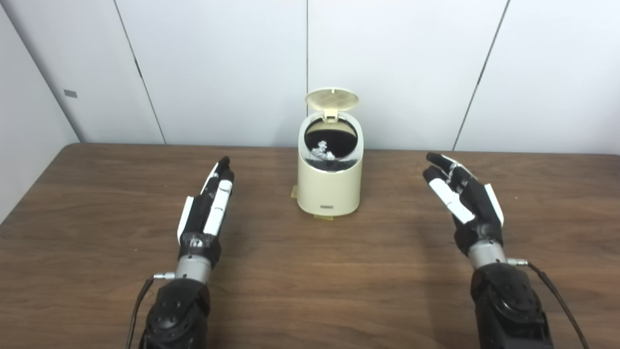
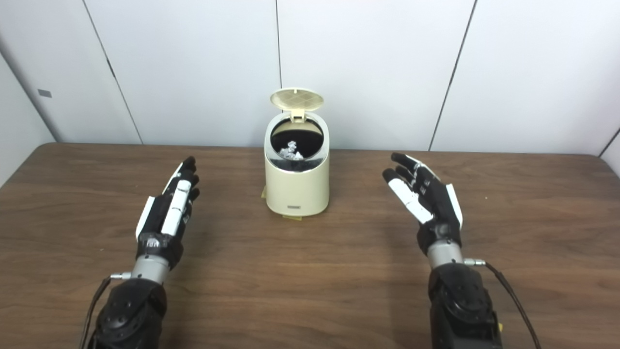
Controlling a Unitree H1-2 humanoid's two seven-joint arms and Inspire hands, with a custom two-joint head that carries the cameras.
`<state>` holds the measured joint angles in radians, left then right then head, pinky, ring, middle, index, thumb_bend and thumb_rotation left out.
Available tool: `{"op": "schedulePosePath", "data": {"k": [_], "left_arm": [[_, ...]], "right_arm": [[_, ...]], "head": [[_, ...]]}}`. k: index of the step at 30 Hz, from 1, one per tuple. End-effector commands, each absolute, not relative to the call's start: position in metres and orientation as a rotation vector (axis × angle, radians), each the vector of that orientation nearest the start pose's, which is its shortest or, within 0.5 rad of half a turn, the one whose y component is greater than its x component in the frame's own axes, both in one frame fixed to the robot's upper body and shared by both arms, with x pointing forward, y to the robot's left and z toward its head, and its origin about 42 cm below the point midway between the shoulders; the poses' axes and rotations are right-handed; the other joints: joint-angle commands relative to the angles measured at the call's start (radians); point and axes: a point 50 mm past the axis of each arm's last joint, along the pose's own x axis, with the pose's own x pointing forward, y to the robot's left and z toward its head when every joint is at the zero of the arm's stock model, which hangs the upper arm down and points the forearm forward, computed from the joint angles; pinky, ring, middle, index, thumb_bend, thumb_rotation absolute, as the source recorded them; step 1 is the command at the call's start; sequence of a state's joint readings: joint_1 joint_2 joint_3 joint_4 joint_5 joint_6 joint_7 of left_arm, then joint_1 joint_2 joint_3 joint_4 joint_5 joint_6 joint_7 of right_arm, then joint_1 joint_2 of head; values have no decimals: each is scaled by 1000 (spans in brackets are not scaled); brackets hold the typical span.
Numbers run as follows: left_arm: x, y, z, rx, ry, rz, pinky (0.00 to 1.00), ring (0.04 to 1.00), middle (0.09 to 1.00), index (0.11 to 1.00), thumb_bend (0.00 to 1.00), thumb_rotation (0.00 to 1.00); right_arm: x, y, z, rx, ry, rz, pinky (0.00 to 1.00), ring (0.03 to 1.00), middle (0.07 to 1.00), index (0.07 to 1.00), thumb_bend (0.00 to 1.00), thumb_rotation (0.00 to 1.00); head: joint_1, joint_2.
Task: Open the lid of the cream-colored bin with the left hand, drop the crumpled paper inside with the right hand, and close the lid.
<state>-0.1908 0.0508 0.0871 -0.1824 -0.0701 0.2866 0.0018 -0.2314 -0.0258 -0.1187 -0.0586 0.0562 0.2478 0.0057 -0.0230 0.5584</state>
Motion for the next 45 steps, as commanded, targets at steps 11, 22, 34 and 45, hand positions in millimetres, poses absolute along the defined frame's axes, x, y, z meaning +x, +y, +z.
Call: {"op": "schedulePosePath", "data": {"k": [11, 22, 34, 45], "left_arm": [[398, 219, 244, -54, -141, -126, 1000, 1000, 1000, 1000, 542, 831], [435, 195, 280, 11, -171, -198, 1000, 1000, 1000, 1000, 578, 851], [459, 171, 315, 161, -200, -256, 1000, 1000, 980, 941, 577, 815], [473, 155, 313, 308, -252, -271, 995, 1000, 985, 931, 488, 838]], "right_arm": [[354, -237, 167, 82, -113, 15, 1000, 999, 995, 954, 691, 1000], [337, -240, 157, 39, -89, 8, 1000, 999, 995, 970, 702, 1000], [332, -232, 149, 88, -44, 40, 1000, 971, 987, 969, 687, 1000], [336, -226, 138, 192, -28, 36, 1000, 999, 1000, 993, 713, 1000]], "head": [[-11, 2], [-4, -8], [8, -6], [8, -13]]}}
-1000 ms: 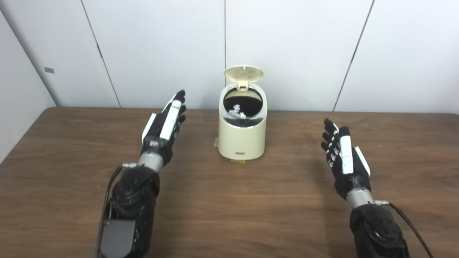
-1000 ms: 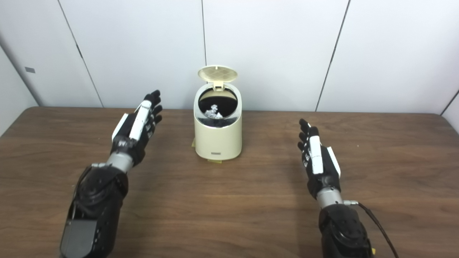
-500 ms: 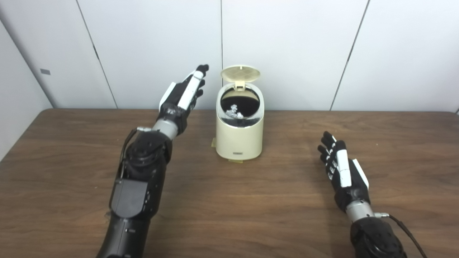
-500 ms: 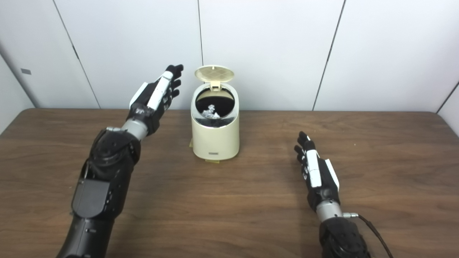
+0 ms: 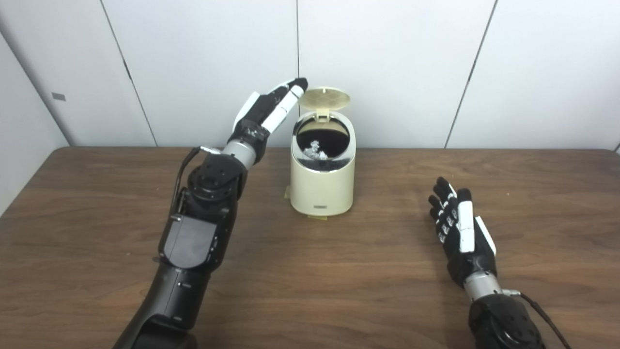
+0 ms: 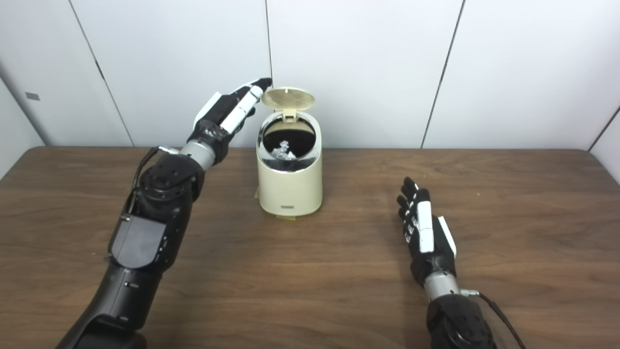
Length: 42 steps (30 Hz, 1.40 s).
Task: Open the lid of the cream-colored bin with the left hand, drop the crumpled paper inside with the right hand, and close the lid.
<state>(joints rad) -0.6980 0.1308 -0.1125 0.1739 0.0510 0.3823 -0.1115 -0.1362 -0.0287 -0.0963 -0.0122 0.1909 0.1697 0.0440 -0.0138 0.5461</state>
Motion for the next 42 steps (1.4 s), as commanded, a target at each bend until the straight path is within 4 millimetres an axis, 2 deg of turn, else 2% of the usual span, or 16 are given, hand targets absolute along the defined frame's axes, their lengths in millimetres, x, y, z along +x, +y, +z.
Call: {"op": "schedulePosePath", "data": {"k": [1, 3, 6, 11, 15, 18, 19, 23, 27, 36, 42], "left_arm": [[474, 154, 313, 354, -265, -268, 992, 999, 983, 931, 485, 847], [475, 153, 312, 428, -270, -262, 968, 995, 977, 912, 510, 931], [476, 152, 312, 588, -300, -244, 938, 986, 962, 858, 526, 985], [472, 149, 308, 775, -363, -213, 800, 904, 896, 784, 553, 996], [470, 149, 303, 856, -396, -195, 766, 901, 889, 740, 589, 1000], [469, 150, 302, 952, -431, -184, 762, 915, 901, 721, 628, 1000], [469, 150, 301, 982, -443, -180, 768, 925, 911, 722, 651, 1000], [467, 150, 295, 1067, -494, -194, 801, 933, 918, 685, 657, 1000], [464, 147, 289, 1128, -546, -215, 825, 940, 913, 649, 662, 988], [455, 143, 275, 1192, -591, -247, 828, 937, 895, 638, 670, 930], [448, 146, 261, 1334, -637, -265, 826, 946, 903, 614, 663, 953]], "right_arm": [[336, -225, 137, 202, -31, 32, 1000, 1000, 1000, 993, 714, 1000], [337, -225, 137, 210, -36, 27, 1000, 1000, 1000, 994, 722, 1000], [339, -225, 137, 212, -37, 19, 1000, 997, 1000, 996, 731, 1000], [344, -226, 135, 152, -46, 7, 1000, 984, 1000, 989, 703, 1000], [346, -222, 134, 137, -45, -2, 1000, 987, 1000, 988, 713, 1000], [347, -219, 131, 22, -65, 0, 966, 974, 998, 984, 723, 1000], [347, -218, 130, -3, -67, 4, 961, 979, 999, 977, 765, 1000], [345, -212, 127, -100, -69, 11, 965, 988, 1000, 986, 778, 1000], [345, -212, 128, -127, -69, 5, 959, 985, 998, 992, 765, 1000], [345, -212, 130, -134, -46, 3, 975, 986, 992, 996, 736, 1000], [343, -213, 135, -179, -58, -2, 933, 978, 989, 993, 754, 1000]], "head": [[-3, -4], [0, -5], [3, -6], [3, -6], [-4, 13], [-14, 21], [-15, 22], [-15, 22], [-12, 17], [-17, 17], [-22, 22]]}}
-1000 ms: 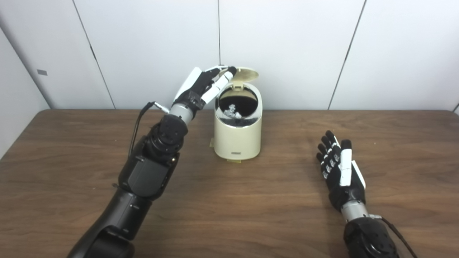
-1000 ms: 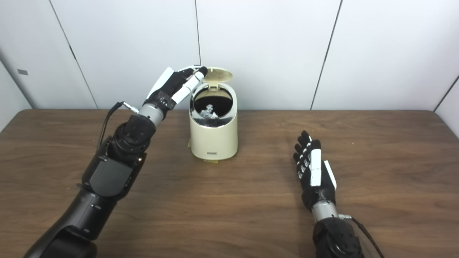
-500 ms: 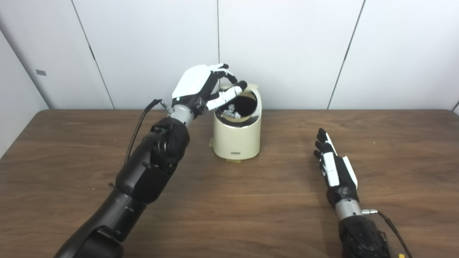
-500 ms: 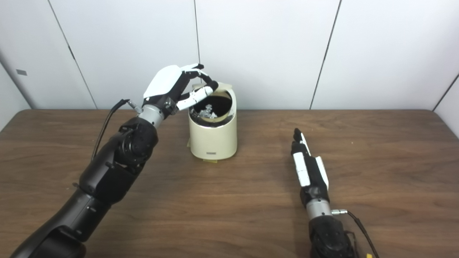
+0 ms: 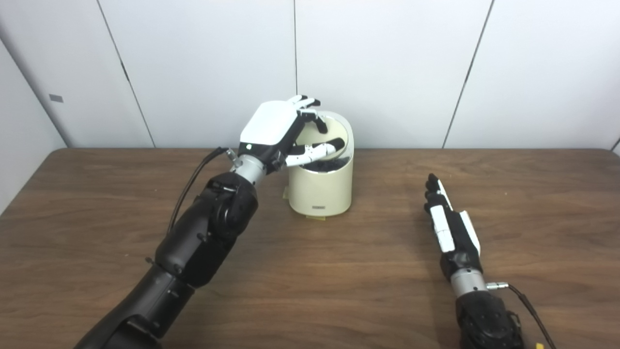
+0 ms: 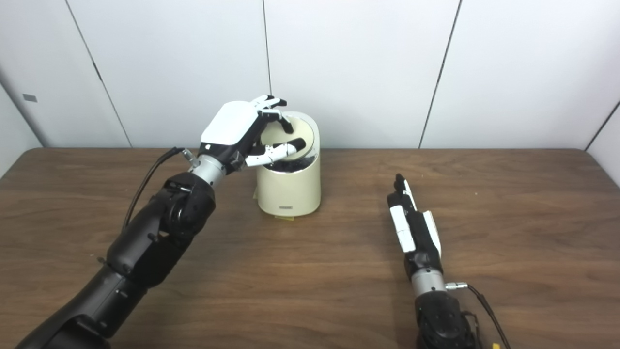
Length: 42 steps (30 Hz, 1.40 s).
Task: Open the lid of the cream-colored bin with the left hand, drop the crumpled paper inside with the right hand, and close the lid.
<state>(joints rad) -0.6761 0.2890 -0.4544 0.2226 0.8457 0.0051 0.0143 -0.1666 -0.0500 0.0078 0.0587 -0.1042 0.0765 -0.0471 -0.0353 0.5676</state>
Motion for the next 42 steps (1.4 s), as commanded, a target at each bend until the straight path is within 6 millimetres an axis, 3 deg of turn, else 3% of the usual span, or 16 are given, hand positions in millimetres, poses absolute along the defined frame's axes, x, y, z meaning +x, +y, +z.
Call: {"op": "schedulePosePath", "data": {"k": [1, 6, 19, 23, 28, 32, 36, 39, 42], "left_arm": [[446, 147, 258, 1349, -649, -268, 838, 947, 902, 617, 654, 943], [440, 152, 247, 1376, -654, -277, 886, 965, 913, 638, 646, 931], [423, 166, 226, 1451, -645, -278, 886, 966, 914, 655, 650, 929], [424, 169, 218, 1475, -622, -281, 894, 958, 906, 653, 636, 922], [426, 169, 210, 1595, -572, -335, 933, 982, 940, 654, 648, 992], [425, 168, 206, 1610, -553, -350, 925, 971, 928, 637, 667, 974], [421, 167, 211, 1529, -556, -335, 896, 957, 920, 657, 662, 960], [411, 169, 221, 1373, -578, -296, 849, 917, 881, 673, 638, 951], [393, 175, 231, 1066, -568, -237, 724, 823, 830, 740, 574, 807]], "right_arm": [[343, -214, 136, -187, -58, -2, 919, 976, 989, 993, 757, 1000], [343, -216, 138, -191, -47, -11, 914, 984, 992, 996, 750, 1000], [340, -224, 141, -209, -25, -26, 911, 978, 987, 999, 761, 1000], [340, -226, 143, -188, -22, -26, 941, 992, 993, 1000, 782, 1000], [340, -227, 148, -189, -32, -23, 929, 987, 990, 1000, 763, 1000], [341, -228, 151, -201, -33, -26, 933, 974, 983, 998, 777, 1000], [342, -229, 153, -207, -37, -23, 926, 967, 979, 999, 775, 1000], [342, -228, 156, -196, -42, -31, 940, 971, 977, 996, 768, 1000], [342, -227, 159, -172, -53, -36, 949, 973, 972, 985, 771, 1000]], "head": [[0, 1], [-2, 8], [7, 27], [6, 29], [6, 31], [5, 30], [9, 33], [16, 34], [19, 35]]}}
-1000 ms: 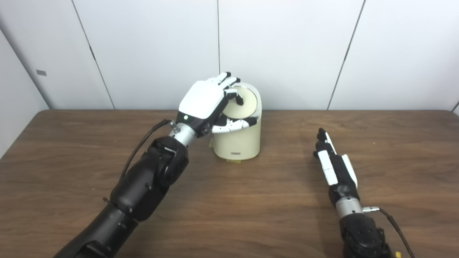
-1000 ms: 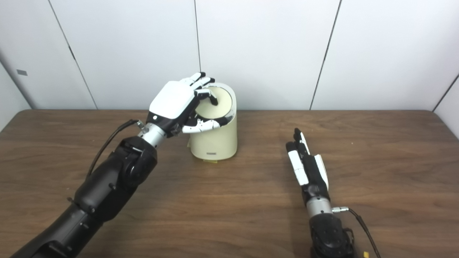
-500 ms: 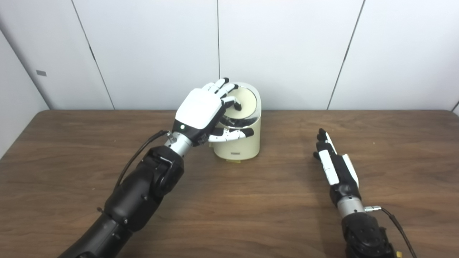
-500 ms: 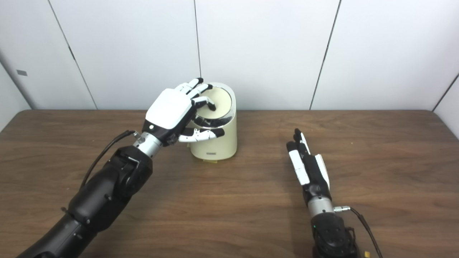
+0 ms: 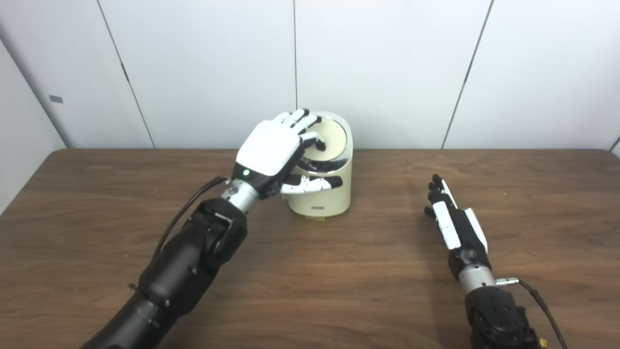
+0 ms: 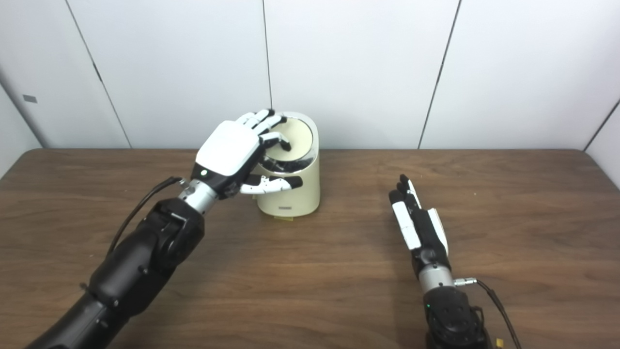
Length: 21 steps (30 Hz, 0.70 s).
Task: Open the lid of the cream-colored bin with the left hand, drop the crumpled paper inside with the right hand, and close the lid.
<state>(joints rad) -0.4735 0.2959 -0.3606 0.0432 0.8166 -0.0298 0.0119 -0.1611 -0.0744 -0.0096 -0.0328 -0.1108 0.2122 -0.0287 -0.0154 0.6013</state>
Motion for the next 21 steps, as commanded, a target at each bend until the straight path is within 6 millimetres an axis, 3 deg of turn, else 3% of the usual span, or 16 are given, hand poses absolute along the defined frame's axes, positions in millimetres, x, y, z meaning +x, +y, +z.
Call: {"op": "schedulePosePath", "data": {"k": [1, 6, 11, 15, 21], "left_arm": [[386, 178, 234, 960, -558, -210, 709, 808, 819, 759, 559, 781], [353, 196, 243, 532, -467, -95, 785, 825, 839, 873, 510, 831], [327, 223, 237, 353, -368, -56, 811, 841, 843, 862, 453, 941], [303, 248, 215, 278, -294, -8, 852, 874, 880, 911, 455, 955], [277, 269, 178, 131, -164, -20, 993, 959, 963, 990, 477, 903]], "right_arm": [[342, -226, 159, -167, -56, -35, 952, 974, 971, 984, 774, 1000], [344, -225, 159, -151, -60, -28, 956, 977, 979, 987, 783, 1000], [343, -227, 156, -147, -58, -21, 935, 963, 978, 989, 781, 1000], [342, -227, 155, -173, -50, -11, 867, 936, 968, 984, 765, 1000], [339, -226, 157, -162, -42, 0, 904, 942, 966, 980, 751, 1000]], "head": [[-2, 1], [-2, 3], [1, -1], [5, 4], [-3, 17]]}}
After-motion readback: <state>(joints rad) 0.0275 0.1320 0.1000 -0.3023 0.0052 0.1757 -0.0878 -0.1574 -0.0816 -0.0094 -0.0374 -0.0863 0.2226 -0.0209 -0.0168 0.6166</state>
